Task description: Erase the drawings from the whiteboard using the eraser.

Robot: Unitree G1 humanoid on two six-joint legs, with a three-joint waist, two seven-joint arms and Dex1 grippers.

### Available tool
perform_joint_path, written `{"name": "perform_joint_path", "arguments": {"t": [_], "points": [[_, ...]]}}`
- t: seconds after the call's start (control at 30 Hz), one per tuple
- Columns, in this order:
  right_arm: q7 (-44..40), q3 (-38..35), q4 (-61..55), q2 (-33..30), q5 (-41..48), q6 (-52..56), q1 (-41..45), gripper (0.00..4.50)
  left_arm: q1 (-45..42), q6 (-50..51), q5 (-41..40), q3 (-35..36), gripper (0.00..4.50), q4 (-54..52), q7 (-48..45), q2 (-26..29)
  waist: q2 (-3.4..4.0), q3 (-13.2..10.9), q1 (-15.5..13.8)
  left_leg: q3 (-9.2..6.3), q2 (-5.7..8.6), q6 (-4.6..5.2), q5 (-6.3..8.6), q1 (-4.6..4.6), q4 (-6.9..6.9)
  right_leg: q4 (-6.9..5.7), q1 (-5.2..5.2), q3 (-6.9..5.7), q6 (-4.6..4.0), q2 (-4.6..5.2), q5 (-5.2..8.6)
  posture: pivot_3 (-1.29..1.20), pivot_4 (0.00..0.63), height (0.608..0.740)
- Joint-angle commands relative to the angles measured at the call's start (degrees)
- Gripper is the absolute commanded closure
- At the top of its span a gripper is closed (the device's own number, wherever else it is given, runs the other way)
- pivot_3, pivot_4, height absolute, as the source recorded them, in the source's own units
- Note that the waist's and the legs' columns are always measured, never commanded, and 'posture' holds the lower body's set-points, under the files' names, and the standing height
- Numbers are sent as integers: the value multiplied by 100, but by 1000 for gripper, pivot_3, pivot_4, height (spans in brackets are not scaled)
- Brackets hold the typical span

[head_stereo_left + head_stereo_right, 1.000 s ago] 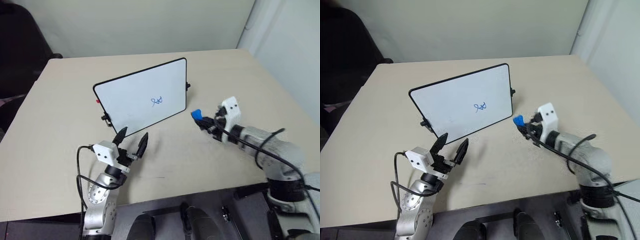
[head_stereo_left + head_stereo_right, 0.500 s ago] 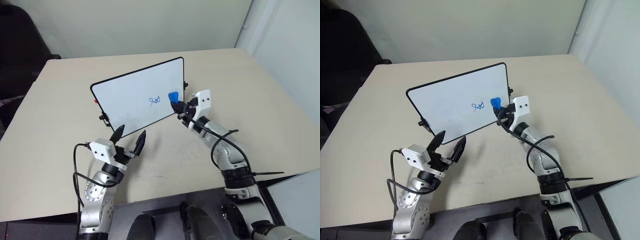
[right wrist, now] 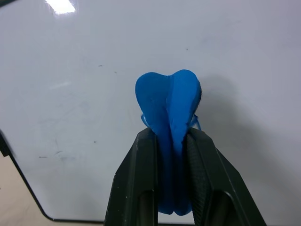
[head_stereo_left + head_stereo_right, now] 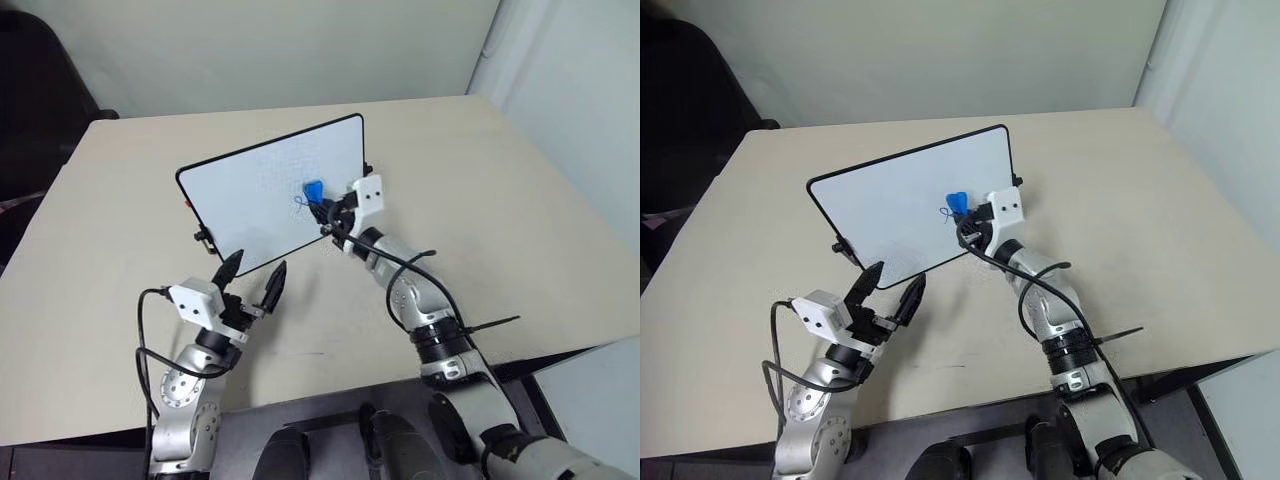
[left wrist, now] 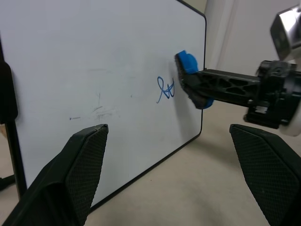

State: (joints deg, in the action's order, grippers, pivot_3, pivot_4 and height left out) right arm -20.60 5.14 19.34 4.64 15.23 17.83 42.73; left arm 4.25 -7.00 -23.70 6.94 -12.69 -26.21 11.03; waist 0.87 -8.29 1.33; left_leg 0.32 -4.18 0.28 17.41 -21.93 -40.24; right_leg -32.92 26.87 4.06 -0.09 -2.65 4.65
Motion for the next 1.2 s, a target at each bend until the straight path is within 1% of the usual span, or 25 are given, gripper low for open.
{"name": "perform_joint_path", "arguments": {"t": [0.03, 0.23, 0.33, 0.43, 0.67, 0.8, 0.97, 1.2], "points": [[119, 62, 239, 122, -235, -245, 224, 4049, 42, -5, -86, 85, 0, -271, -12, 46, -1, 0, -1, 0, 0, -1, 1, 0, 0, 0, 0, 0, -26, 0, -14, 0, 150, 740], [503, 132, 816, 206, -628, -272, 434, 4049, 63, -22, -86, 92, 0, -293, -3, 37, -1, 1, 20, 1, -5, -10, 6, 0, 0, 0, 2, 0, -41, 1, -19, 0, 150, 740], [707, -18, 1034, 238, -641, -328, 542, 4049, 75, -23, -89, 106, 0, -308, 7, 37, -3, 1, 26, 1, -13, -7, 4, 1, -2, -3, 0, 0, -42, -1, -20, 0, 150, 740], [860, -131, 1215, 239, -618, -358, 656, 4049, 90, -20, -92, 115, 0, -326, 13, 37, -3, 2, 26, 1, -14, 6, -4, 2, -4, -3, 0, 0, -17, -2, -8, 0, 150, 740], [1011, -200, 1433, 270, -650, -397, 732, 4049, 139, -3, -110, 129, 0, -393, 29, 42, -3, 1, 30, -4, -14, 15, -12, 8, -4, -3, 8, -4, -29, -8, -32, 0, 150, 740], [860, -67, 1330, 358, -668, -370, 710, 4049, 164, 14, -137, 134, 0, -423, 31, 47, -3, 1, 34, -3, -18, 13, -10, 6, 1, -3, 16, -7, -29, -9, -32, 0, 150, 740], [389, 278, 995, 459, -630, -325, 613, 4049, 188, 47, -137, 119, 0, -477, 29, 34, -4, 1, 82, 0, -19, 8, -7, -1, 4, -2, 30, -6, -30, -9, -33, 0, 150, 740], [106, 747, 1025, 715, -679, -220, 778, 4049, 171, 62, -163, 129, 0, -459, -5, 47, -4, 1, 107, 1, -31, 3, -4, -1, 13, -1, 40, -11, -36, -16, -31, 0, 150, 740]]}}
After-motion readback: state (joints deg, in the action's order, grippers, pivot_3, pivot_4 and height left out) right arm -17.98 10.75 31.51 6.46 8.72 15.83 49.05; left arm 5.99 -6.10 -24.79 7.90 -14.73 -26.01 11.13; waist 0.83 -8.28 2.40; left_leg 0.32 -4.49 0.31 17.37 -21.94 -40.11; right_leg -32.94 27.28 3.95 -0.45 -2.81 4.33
